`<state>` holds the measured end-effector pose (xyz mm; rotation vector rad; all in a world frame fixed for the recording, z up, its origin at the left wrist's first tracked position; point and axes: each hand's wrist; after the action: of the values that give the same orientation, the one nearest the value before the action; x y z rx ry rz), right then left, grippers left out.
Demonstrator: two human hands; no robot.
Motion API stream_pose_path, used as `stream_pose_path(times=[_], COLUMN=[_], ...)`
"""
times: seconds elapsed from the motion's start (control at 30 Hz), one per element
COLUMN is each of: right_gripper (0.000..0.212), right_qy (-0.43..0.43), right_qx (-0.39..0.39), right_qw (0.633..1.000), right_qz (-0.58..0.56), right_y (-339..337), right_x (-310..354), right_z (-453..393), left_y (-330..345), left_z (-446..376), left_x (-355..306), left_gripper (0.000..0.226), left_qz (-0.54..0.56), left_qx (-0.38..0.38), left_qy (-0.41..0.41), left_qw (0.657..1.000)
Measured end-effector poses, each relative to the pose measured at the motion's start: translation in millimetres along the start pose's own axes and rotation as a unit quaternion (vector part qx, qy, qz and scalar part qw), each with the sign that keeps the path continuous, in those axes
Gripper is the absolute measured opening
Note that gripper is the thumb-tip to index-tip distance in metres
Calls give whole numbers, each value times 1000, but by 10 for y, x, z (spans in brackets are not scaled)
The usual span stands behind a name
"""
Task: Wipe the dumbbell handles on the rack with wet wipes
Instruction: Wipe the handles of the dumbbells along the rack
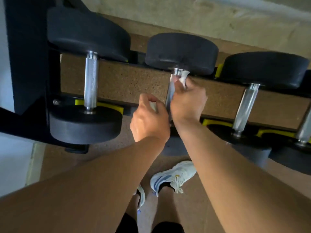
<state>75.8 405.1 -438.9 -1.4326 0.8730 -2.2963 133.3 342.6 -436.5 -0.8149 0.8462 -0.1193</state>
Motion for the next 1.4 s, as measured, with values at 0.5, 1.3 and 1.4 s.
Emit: stream_pose_path(times=[0.5,1.3,1.4], right_gripper=[44,36,42], right_qy=[-554,-433,-539], right_qx=[238,343,241], right_qw=[692,803,729], right_qz=[397,224,346], right_y=[-470,-559,-357], right_x=[-267,50,-8], right_z=[-368,-360,-529], left_y=[15,69,62], left_z=[3,47,57], left_x=[-32,-1,-20], left_gripper=[6,24,21], left_qz=[8,136,134], left_qx=[-25,-152,-154], left_qy=[-11,-108,-113], left_qw=[1000,973,972])
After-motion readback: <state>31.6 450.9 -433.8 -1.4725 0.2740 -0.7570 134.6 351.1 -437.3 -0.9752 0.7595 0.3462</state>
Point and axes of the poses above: each hand's wrist, its own z-axis away from the middle knuckle, its own y-axis out of the palm, x = y × z, and after that the axes turned 2 degrees about y, right-handed
